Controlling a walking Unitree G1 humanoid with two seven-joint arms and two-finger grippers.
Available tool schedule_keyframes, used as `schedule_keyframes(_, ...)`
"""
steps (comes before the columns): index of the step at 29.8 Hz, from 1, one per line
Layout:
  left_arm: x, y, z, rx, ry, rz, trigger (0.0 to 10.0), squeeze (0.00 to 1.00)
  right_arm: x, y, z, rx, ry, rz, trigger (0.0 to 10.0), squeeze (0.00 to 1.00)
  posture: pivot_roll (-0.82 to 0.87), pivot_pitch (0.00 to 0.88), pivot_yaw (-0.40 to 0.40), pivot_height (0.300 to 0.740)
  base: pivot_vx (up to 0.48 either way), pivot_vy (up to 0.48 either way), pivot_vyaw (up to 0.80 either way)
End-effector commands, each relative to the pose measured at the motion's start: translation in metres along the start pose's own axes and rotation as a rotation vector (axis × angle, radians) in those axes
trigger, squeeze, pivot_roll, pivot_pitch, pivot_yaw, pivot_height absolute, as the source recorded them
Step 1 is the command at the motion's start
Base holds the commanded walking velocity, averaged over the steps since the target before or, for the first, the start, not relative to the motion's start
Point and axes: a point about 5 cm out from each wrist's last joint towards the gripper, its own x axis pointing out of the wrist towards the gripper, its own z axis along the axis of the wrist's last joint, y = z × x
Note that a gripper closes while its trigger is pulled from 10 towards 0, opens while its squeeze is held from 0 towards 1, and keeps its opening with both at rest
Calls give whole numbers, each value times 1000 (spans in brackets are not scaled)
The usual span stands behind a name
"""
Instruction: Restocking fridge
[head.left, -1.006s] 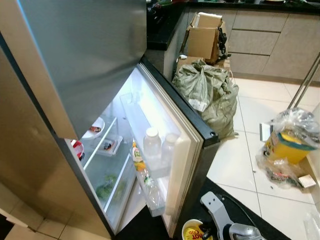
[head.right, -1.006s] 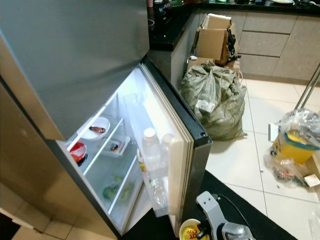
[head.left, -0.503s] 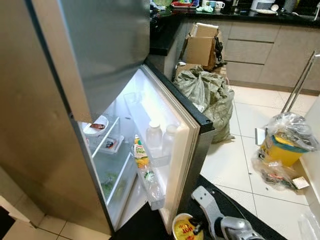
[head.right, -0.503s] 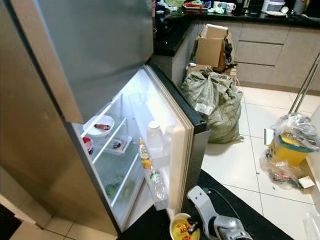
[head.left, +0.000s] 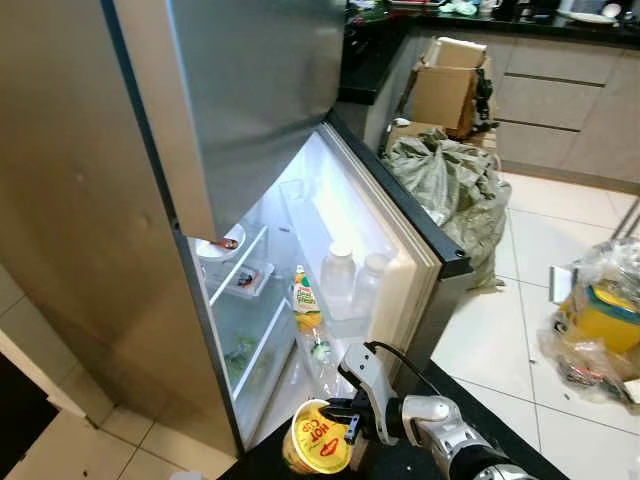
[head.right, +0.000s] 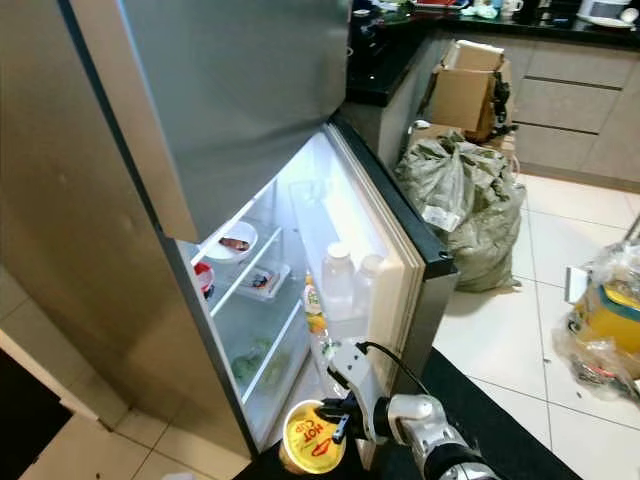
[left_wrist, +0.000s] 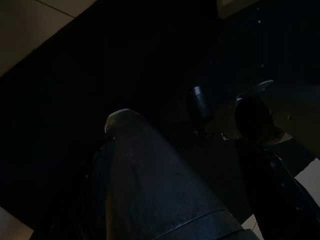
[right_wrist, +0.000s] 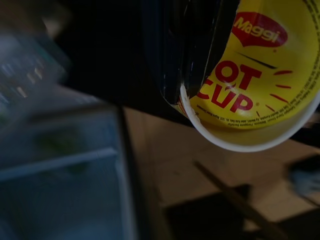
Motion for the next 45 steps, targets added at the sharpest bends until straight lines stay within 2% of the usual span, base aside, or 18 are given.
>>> schedule_keyframes(1, 0, -4, -11, -8, 43, -1, 10000, 0, 4, 1, 12, -41, -34, 29, 10000, 0, -47, 21, 5, 740, 0, 0, 0)
schedule_keyframes(4, 0, -4, -12, -9, 44, -2, 10000, 0, 6, -2, 22, -71, -63, 1, 10000, 0, -47, 21, 4, 740, 0, 0, 0)
schedule_keyframes(5, 0, -5, -12, -9, 45, -4, 10000, 0, 7, -10, 36, -105, -105, -76, 10000, 0, -50, 20, 3, 740, 0, 0, 0)
schedule_keyframes(6, 0, -5, -12, -9, 45, -4, 10000, 0, 7, -10, 36, -105, -105, -76, 10000, 0, -50, 20, 3, 740, 0, 0, 0)
schedule_keyframes(8, 0, -6, -12, -7, 46, -6, 10000, 0, 3, -24, 48, -131, -116, -221, 10000, 0, -51, 18, 3, 740, 0, 0, 0)
schedule_keyframes(10, 1, -6, -12, -6, 47, -7, 10000, 0, 0, -30, 52, -141, -113, -279, 10000, 0, -52, 17, 3, 740, 0, 0, 0)
schedule_keyframes(11, 1, -6, -12, -4, 48, -8, 10000, 0, -7, -41, 53, -117, -88, -379, 10000, 0, -54, 16, 3, 740, 0, 0, 0)
schedule_keyframes(18, 1, -6, -11, 4, 49, -10, 10000, 0, -23, -55, 44, -71, -37, -513, 10000, 0, -57, 14, 5, 740, 0, 0, 0)
schedule_keyframes(22, 1, -6, -11, 6, 49, -11, 10000, 0, -25, -57, 43, -71, -27, -534, 10000, 0, -62, 13, 7, 740, 0, 0, 0)
schedule_keyframes(28, 1, -6, -10, 14, 52, -14, 10000, 0, -42, -69, 35, -55, 16, -672, 10000, 0, -66, 12, 11, 740, 0, 0, 0)
schedule_keyframes(30, 1, -6, -9, 16, 49, -14, 10000, 0, -65, -82, 31, -31, 24, -799, 10000, 0, -64, 14, 12, 740, 0, 0, 0)
schedule_keyframes(33, 1, -6, -9, 16, 49, -14, 10000, 0, -73, -86, 30, -27, 24, -837, 10000, 0, -64, 14, 12, 740, 0, 0, 0)
schedule_keyframes(34, 1, -5, -9, 16, 50, -13, 10000, 0, -86, -92, 30, -22, 24, -896, 10000, 0, -63, 16, 16, 740, 0, 0, 0)
schedule_keyframes(35, 0, -4, -10, 16, 52, -12, 10000, 0, -111, -102, 29, -8, 23, -1005, 10000, 0, -63, 18, 17, 740, 0, 0, 0)
schedule_keyframes(36, 0, -4, -11, 17, 53, -12, 10000, 0, -121, -105, 29, -4, 23, -1044, 10000, 0, -62, 20, 18, 740, 0, 0, 0)
schedule_keyframes(37, 0, -4, -11, 17, 53, -12, 10000, 0, -121, -105, 29, -4, 23, -1044, 10000, 0, -62, 20, 18, 740, 0, 0, 0)
schedule_keyframes(42, -1, -3, -12, 15, 55, -10, 10000, 0, -177, -118, 22, 16, 50, -1273, 10000, 0, -65, 24, 17, 740, 0, 0, 0)
schedule_keyframes(45, -1, -3, -12, 16, 58, -11, 10000, 0, -186, -118, 17, 30, 54, -1295, 10000, 0, -68, 25, 18, 740, 0, 0, 0)
